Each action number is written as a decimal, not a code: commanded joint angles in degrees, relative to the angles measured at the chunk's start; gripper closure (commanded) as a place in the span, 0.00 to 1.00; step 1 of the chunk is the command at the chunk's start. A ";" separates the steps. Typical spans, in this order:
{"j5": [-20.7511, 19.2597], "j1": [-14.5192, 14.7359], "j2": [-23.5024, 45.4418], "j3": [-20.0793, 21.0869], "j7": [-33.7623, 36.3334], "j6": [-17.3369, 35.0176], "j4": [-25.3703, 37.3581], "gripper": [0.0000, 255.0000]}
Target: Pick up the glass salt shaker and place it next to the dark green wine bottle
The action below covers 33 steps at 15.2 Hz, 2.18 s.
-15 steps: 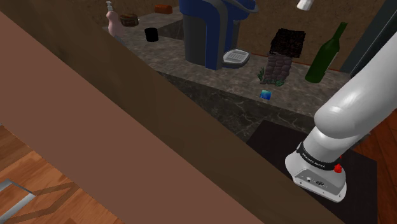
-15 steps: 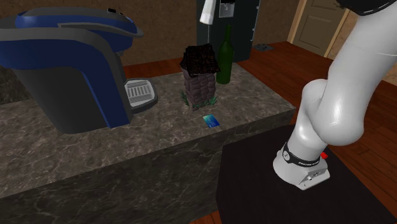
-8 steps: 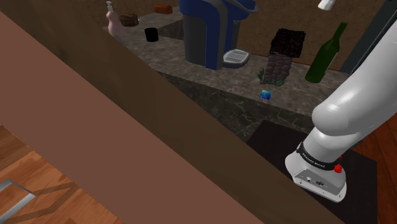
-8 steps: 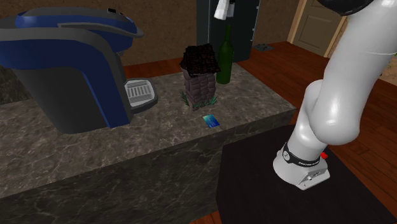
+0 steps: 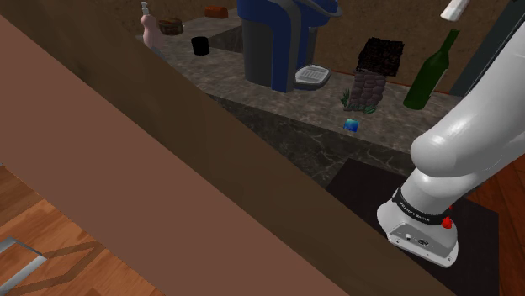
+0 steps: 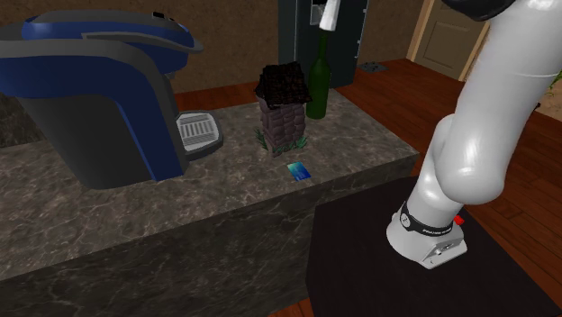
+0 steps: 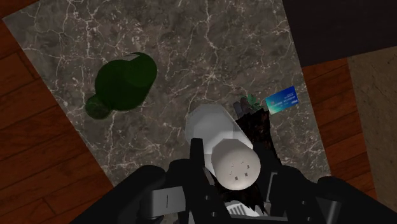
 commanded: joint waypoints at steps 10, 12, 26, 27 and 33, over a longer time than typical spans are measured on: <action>-4.84 1.82 -7.78 2.57 3.08 10.75 -16.67 1.00; -5.35 1.88 -8.71 2.86 3.44 12.48 -19.15 1.00; -7.59 1.64 -12.82 3.75 4.87 23.81 -33.86 1.00; -7.68 1.60 -12.98 3.75 4.91 24.59 -34.77 1.00; -8.08 1.40 -13.58 3.63 5.03 29.23 -39.91 1.00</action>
